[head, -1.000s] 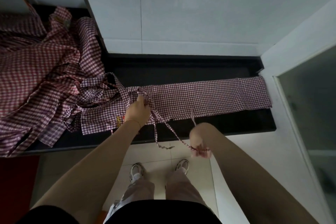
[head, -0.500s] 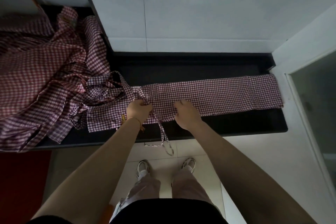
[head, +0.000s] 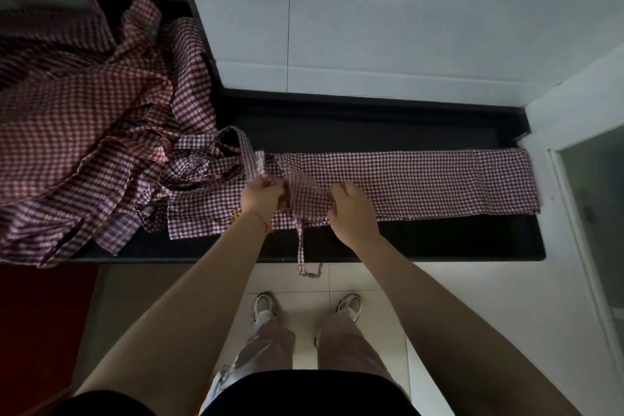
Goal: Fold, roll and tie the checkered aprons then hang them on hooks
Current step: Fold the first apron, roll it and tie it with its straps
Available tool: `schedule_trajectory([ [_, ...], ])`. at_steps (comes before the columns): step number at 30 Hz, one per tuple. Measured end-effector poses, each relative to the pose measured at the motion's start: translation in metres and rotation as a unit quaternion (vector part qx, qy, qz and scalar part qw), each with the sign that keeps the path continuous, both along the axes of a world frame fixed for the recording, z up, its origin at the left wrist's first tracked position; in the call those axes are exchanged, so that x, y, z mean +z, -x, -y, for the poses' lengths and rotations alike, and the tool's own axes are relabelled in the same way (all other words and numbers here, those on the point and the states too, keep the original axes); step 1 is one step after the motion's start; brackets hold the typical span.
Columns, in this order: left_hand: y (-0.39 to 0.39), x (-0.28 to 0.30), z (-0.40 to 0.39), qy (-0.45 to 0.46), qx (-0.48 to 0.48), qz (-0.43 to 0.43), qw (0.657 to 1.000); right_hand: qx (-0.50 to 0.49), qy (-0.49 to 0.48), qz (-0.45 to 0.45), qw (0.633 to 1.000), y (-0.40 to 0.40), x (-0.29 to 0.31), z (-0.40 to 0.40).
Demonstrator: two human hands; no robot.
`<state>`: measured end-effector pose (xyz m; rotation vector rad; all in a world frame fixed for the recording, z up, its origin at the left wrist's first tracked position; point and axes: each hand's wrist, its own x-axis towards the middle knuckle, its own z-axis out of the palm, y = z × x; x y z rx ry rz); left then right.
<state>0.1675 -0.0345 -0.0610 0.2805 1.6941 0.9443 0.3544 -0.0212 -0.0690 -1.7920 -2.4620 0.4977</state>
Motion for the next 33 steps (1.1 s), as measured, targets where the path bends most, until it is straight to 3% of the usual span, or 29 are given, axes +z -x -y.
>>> schedule_trajectory([
  [2,0.005,-0.008,0.009,0.098,0.021,-0.043,0.994,0.024,0.019,0.011,0.999,-0.002,-0.004,-0.002],
  [4,0.001,0.000,0.013,0.127,0.039,-0.112,0.985,0.033,0.017,0.008,0.999,-0.001,-0.004,-0.006],
  [6,-0.008,0.014,0.012,0.100,0.069,-0.207,0.971,0.030,0.000,0.005,1.000,0.000,-0.003,-0.008],
  [8,-0.018,0.028,0.012,0.002,0.042,-0.330,0.943,0.015,-0.016,-0.004,1.000,0.000,-0.001,-0.010],
  [9,-0.022,0.031,0.013,-0.070,-0.017,-0.408,0.910,0.008,-0.015,0.000,1.000,-0.001,-0.001,-0.010],
  [11,-0.028,0.022,0.014,-0.180,-0.212,-0.528,0.803,0.005,0.013,0.035,0.999,-0.007,-0.002,-0.010],
  [13,-0.030,0.006,0.012,-0.137,-0.414,-0.547,0.715,0.004,0.082,0.075,0.994,-0.017,-0.004,-0.012],
  [15,-0.031,-0.004,0.012,-0.029,-0.526,-0.512,0.678,-0.014,0.147,0.104,0.984,-0.031,-0.008,-0.014],
  [18,-0.028,-0.021,0.014,0.037,-0.583,-0.481,0.654,-0.014,0.158,0.134,0.978,-0.050,-0.015,-0.010],
  [23,-0.022,-0.014,-0.018,0.017,-0.622,-0.471,0.625,-0.006,0.143,0.147,0.979,-0.068,-0.015,-0.007],
  [30,-0.036,-0.002,-0.001,-0.119,-0.572,-0.533,0.612,-0.029,0.208,0.148,0.966,-0.069,-0.001,-0.024],
  [33,-0.040,-0.004,0.012,-0.127,-0.532,-0.531,0.647,-0.031,0.201,0.121,0.972,-0.048,0.015,-0.034],
])
